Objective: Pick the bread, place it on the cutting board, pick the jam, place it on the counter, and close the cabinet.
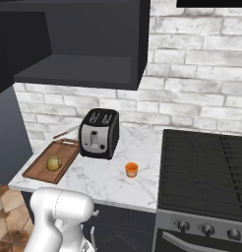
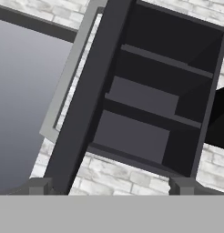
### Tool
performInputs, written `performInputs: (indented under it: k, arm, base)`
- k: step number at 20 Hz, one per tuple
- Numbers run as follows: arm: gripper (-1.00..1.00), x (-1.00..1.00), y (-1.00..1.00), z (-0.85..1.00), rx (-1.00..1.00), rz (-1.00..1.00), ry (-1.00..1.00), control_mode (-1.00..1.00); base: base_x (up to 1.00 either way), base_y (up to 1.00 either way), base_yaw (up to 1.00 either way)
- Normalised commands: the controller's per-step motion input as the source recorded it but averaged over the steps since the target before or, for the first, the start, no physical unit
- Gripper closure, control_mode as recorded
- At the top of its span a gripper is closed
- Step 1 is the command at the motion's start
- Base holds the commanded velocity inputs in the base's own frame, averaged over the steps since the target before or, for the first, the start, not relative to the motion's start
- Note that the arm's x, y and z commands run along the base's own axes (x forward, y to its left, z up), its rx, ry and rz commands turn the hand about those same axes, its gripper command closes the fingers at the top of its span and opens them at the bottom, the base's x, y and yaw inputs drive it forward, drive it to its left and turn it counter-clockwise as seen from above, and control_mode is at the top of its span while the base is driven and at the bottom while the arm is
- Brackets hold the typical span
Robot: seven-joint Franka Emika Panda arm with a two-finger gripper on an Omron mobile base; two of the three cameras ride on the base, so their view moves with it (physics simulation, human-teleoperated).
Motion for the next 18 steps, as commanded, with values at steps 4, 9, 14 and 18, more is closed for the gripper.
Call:
performInputs:
  k: [4, 9, 14, 18]
  arm:
    - [-1.00, 0.10, 0.09, -0.01, 0.00, 0.00, 0.00, -1.00]
    - [-1.00, 0.17, 0.11, -0.05, 0.00, 0.00, 0.00, -1.00]
    - [-1.00, 0.16, 0.14, -0.09, 0.00, 0.00, 0.00, -1.00]
    - [-1.00, 0.09, 0.13, -0.11, 0.00, 0.00, 0.00, -1.00]
  base:
    - [0.00, 0.00, 0.00]
    - [0.00, 0.00, 0.00]
    - [0.00, 0.00, 0.00]
    - [0.00, 0.00, 0.00]
